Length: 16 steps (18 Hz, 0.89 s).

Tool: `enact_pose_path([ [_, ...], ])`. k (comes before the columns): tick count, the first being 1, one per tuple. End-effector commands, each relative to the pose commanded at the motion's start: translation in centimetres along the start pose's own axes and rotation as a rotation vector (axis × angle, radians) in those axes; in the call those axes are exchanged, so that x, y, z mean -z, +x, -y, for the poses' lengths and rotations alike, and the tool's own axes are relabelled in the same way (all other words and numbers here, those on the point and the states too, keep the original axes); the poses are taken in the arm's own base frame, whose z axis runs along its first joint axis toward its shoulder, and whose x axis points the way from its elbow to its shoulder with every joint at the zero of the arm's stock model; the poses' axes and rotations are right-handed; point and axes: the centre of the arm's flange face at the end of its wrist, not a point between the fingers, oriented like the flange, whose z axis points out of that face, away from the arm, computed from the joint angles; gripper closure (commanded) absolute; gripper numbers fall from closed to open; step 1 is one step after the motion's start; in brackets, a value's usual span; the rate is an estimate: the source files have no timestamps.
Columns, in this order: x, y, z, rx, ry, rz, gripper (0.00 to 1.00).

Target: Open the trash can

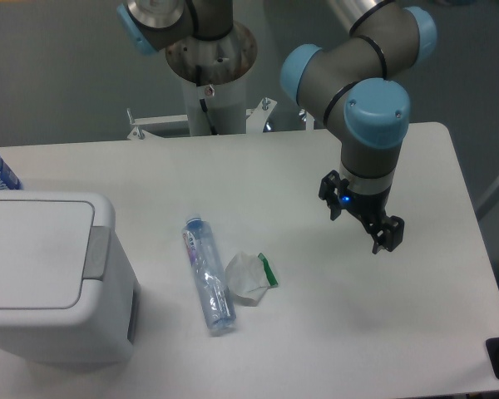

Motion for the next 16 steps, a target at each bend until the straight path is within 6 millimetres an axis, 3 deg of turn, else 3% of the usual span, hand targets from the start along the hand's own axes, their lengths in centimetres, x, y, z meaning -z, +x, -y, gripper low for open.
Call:
enact_pose_path([
  [8, -0.7, 0.7, 0.7, 0.214, 0.019, 0.027, 0.00],
  [13, -1.7, 2.0, 3.3, 0.317, 0.110, 0.083, 0.00],
  [16, -0.8, 2.5, 4.9, 0.454, 0.178, 0.070, 0.00],
])
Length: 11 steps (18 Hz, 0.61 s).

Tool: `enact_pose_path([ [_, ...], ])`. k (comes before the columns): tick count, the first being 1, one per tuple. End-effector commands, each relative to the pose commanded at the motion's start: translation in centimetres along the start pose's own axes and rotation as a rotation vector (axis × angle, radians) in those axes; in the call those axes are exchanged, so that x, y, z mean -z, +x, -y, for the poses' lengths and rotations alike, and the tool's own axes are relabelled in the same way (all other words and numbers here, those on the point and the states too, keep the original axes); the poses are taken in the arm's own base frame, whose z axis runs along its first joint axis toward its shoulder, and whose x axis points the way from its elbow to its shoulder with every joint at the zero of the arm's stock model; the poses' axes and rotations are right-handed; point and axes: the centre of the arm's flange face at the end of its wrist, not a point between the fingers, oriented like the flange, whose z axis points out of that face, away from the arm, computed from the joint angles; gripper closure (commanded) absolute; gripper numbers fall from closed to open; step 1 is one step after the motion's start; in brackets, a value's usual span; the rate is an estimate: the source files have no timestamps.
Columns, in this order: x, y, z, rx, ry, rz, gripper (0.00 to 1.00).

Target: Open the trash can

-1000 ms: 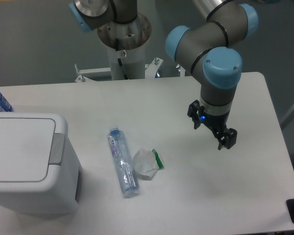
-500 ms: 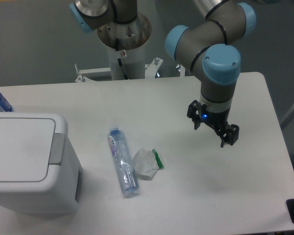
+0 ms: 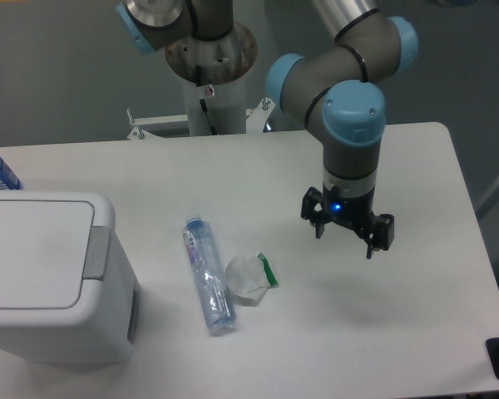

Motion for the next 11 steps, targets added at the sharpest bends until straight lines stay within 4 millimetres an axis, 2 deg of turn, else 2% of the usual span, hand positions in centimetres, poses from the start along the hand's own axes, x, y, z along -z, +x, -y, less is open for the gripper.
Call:
enact_pose_path([
  [4, 0.0, 0.4, 0.8, 0.105, 0.049, -0.045, 0.00],
  [7, -0.3, -0.3, 1.3, 0.151, 0.094, -0.085, 0.00],
  [10, -2.9, 0.7, 1.4, 0.189, 0.098, -0.166, 0.00],
  [11, -2.4, 0.9, 1.5, 0.202, 0.101, -0.167, 0.00],
])
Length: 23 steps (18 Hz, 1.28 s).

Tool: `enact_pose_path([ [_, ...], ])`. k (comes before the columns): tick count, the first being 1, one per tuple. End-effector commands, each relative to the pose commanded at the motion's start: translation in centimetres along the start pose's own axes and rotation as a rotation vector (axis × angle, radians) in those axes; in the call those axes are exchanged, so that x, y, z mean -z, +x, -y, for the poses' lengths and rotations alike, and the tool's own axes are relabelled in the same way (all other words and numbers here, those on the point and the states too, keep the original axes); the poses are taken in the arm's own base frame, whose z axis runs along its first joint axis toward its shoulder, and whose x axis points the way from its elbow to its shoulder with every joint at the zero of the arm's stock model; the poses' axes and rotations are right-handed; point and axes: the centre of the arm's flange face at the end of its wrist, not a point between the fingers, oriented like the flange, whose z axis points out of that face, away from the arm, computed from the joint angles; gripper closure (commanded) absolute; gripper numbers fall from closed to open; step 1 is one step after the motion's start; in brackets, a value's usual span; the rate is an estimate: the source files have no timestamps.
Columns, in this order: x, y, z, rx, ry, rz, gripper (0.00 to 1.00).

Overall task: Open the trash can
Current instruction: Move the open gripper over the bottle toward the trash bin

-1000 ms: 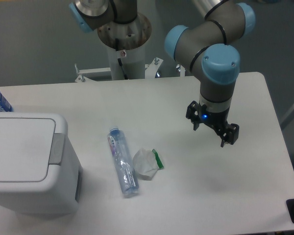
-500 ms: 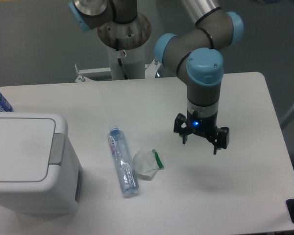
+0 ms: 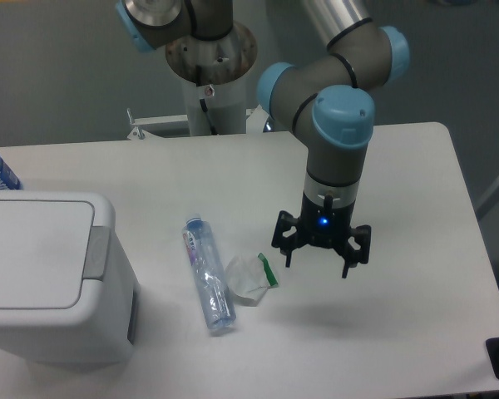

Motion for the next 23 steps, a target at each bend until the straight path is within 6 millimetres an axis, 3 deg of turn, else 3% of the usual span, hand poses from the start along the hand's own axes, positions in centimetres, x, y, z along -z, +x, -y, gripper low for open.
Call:
enact_pose_path([
  [3, 1.8, 2.0, 0.5, 0.065, 0.030, -0.059, 0.00],
  [7, 3.9, 5.6, 4.3, 0.162, 0.083, -0.107, 0.00],
  [14, 5.1, 5.5, 6.7, 0.228, 0.071, -0.118, 0.00],
  [20, 8.7, 6.4, 7.2, 0.264, 0.112, -0.107, 0.00],
  [23, 10.4, 7.9, 7.2, 0.267, 0.108, -0.149, 0.00],
])
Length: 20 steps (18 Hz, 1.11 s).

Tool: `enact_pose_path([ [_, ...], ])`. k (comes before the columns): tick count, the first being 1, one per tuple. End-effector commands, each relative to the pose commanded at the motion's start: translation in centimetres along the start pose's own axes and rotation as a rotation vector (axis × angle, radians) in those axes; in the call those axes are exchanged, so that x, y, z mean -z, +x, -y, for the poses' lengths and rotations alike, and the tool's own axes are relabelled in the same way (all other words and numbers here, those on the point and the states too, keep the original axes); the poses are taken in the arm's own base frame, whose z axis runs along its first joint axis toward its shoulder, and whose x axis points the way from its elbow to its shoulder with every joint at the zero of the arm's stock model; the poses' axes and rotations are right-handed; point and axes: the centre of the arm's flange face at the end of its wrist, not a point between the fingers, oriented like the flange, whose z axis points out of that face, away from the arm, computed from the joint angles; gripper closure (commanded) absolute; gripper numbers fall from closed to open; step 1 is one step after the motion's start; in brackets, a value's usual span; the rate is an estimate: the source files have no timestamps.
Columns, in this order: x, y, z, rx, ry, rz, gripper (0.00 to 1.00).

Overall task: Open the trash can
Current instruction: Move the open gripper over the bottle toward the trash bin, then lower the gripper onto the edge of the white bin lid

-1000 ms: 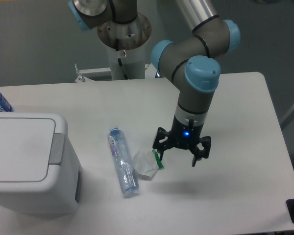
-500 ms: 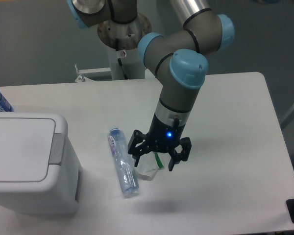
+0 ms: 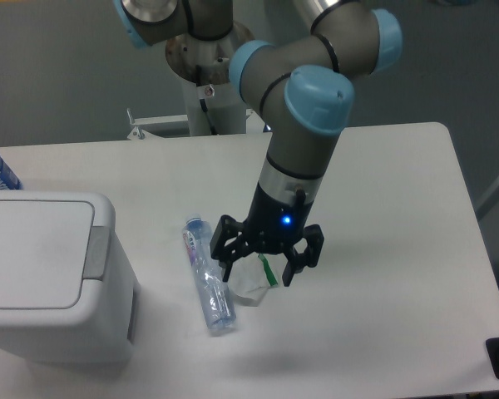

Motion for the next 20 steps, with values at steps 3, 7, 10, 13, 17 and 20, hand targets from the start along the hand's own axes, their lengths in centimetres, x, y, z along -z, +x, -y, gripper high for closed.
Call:
enact_pose_path([
  [3, 2.5, 3.0, -0.2, -0.015, 0.019, -0.058, 0.00],
  [7, 3.3, 6.1, -0.4, -0.045, 0.021, -0.106, 0.00],
  [10, 4.1, 6.9, -0.5, -0.031, 0.039, -0.134, 0.00],
  [13, 4.0, 7.1, -0.3, 0.012, 0.040, -0.142, 0.00],
  [17, 2.8, 7.1, 1.6, 0.100, 0.060, -0.141, 0.00],
  [20, 1.9, 7.9, 1.7, 0.096, 0.050, -0.144, 0.00],
])
